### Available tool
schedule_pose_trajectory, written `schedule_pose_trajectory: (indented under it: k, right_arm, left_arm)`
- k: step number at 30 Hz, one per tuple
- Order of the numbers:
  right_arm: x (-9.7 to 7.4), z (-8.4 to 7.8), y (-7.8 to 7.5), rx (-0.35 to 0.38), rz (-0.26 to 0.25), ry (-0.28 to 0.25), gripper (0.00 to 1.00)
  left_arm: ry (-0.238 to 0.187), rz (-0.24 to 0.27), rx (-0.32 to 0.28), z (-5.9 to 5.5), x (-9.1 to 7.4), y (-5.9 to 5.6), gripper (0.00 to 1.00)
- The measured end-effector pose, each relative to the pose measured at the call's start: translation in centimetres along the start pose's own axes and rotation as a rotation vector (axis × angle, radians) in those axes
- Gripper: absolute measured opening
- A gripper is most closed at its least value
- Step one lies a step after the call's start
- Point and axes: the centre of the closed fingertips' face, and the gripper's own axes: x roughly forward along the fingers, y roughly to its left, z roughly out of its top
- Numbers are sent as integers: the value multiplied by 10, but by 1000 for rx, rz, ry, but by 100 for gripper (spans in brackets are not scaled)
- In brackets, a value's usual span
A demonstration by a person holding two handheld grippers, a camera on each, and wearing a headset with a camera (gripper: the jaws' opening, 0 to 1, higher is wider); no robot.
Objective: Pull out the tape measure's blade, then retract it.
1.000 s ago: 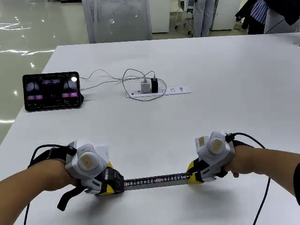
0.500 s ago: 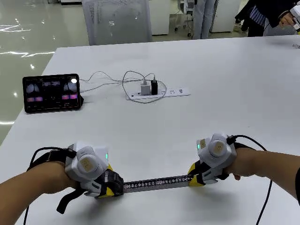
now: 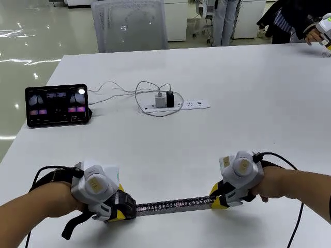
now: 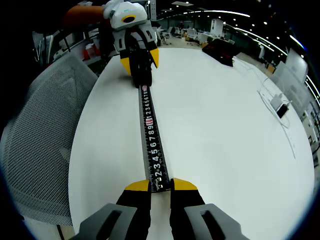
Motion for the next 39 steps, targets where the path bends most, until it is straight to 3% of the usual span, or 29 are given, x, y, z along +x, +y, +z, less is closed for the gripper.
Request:
schedule_pose_trajectory:
  k: [39]
  right_arm:
    - [-8, -12, -1, 13, -8, 10, 10]
  left_arm:
    - [1, 0, -1, 0, 1, 0, 32]
